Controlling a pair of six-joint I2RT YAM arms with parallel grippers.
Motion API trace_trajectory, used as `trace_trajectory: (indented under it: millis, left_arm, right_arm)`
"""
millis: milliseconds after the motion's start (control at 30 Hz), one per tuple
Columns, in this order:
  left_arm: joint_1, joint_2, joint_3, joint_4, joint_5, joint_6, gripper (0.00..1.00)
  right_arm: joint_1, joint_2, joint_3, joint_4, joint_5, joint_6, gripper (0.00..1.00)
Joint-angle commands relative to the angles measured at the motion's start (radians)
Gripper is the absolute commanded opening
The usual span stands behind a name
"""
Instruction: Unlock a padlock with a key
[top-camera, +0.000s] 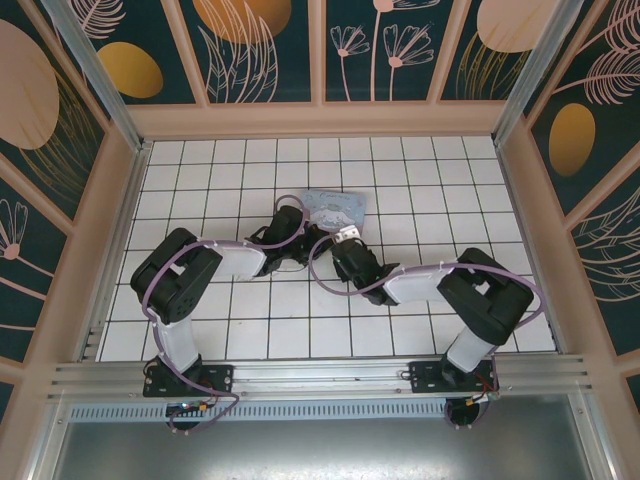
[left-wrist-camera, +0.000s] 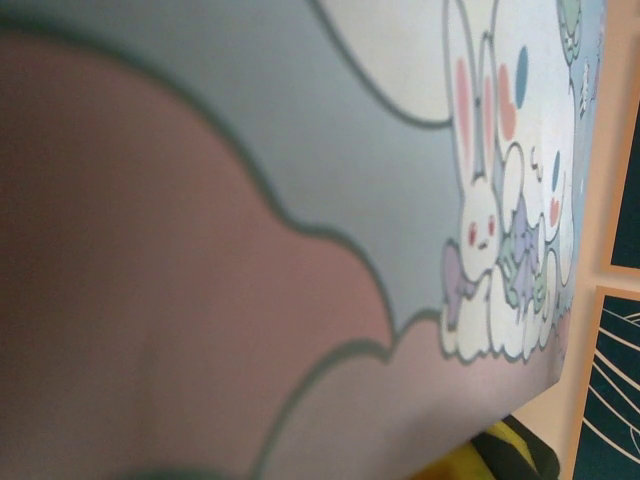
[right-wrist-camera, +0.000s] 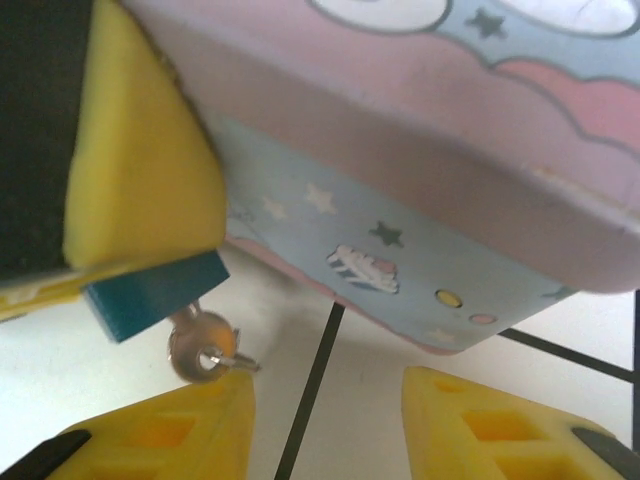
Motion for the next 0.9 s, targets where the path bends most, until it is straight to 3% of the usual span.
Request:
trace_trajectory:
  millis: [0,267,533,600,867]
  left_arm:
    - [-0.001,0.006,0.017,-0.008,0.033,0.006,0.00]
    - [-0.002,0.000,0.014,-0.006,0.035,0.007,0.00]
    - [-0.001,0.003,0.004,-0.001,0.036,0.006,0.00]
    - [-0.001,0.002,-0.001,0.004,0.036,0.006,0.00]
    - [-0.001,0.002,-0.014,0.015,0.039,0.004,0.00]
  right_arm:
    - [0.009,0.025,0.040,0.031,0.045,-0.013,0.42]
    - [0.007,0.068,0.092,0.028,0.042,-0.011,0.32]
    - [-0.003,0.052,0.122,0.014,-0.017,-0.008,0.05]
    - [-0.013,0.039,0.117,0.017,-0.073,-0.005,0.00]
    - [-0.102,-0.022,0.065,0.066,-0.408,0.058,0.00]
